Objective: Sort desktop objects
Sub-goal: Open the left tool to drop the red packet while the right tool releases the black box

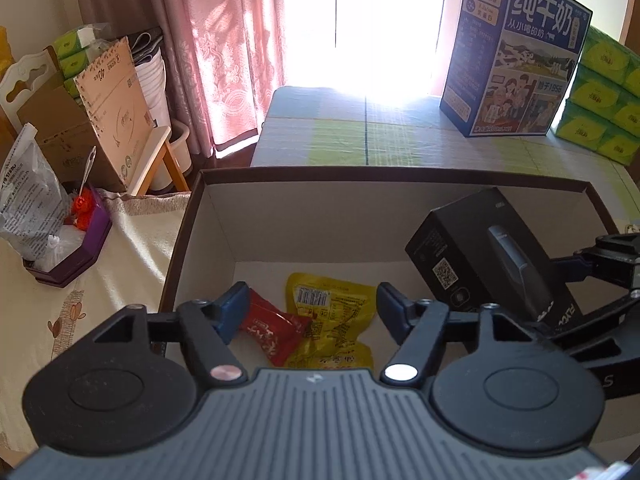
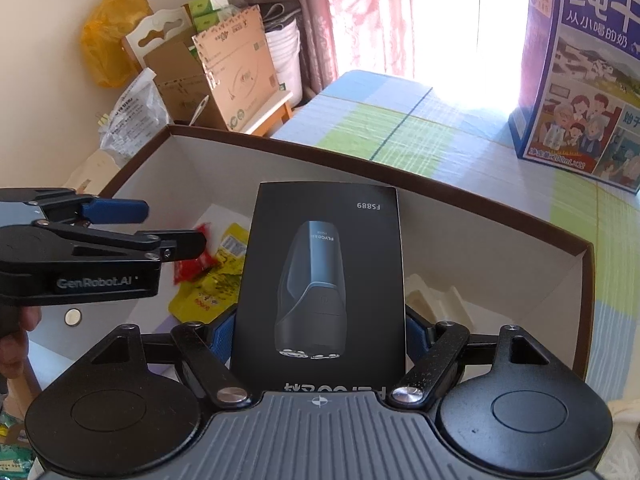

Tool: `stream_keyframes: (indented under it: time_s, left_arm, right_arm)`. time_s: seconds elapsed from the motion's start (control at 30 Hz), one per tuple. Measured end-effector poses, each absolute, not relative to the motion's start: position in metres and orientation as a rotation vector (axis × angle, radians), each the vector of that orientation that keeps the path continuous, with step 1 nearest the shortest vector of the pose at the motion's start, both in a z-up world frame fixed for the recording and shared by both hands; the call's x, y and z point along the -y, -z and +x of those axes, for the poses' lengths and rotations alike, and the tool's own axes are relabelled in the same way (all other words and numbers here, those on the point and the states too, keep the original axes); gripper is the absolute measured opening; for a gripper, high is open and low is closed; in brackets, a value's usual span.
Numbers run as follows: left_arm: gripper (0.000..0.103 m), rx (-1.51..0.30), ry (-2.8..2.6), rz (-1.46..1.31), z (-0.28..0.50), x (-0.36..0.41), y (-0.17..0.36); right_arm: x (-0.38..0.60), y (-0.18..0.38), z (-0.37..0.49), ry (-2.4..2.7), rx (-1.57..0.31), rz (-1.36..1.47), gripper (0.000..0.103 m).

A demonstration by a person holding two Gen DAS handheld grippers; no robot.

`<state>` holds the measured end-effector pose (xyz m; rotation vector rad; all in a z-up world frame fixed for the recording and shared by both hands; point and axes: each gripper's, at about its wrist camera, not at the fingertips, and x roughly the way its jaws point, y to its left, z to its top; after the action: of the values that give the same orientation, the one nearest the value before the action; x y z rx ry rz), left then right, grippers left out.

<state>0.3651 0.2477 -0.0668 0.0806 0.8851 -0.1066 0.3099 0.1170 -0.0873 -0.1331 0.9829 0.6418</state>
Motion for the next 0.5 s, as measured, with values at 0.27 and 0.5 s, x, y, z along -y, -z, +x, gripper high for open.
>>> stream_keyframes:
  time_s: [0.27, 0.5]
  left_arm:
    - [0.069, -0.877, 0.108, 0.083, 0.3629, -0.2491, 0.0615]
    - [0.080, -0.872, 0.089, 0.100, 0.3585, -0.2508, 0.0564]
  right_arm:
    - [-0.1223, 0.0905, 0.3115, -0.642, -0.987, -0.133, 0.077]
    - [-0.1272, 0.0936, 0.3090, -0.654, -0.916, -0.123, 0.078]
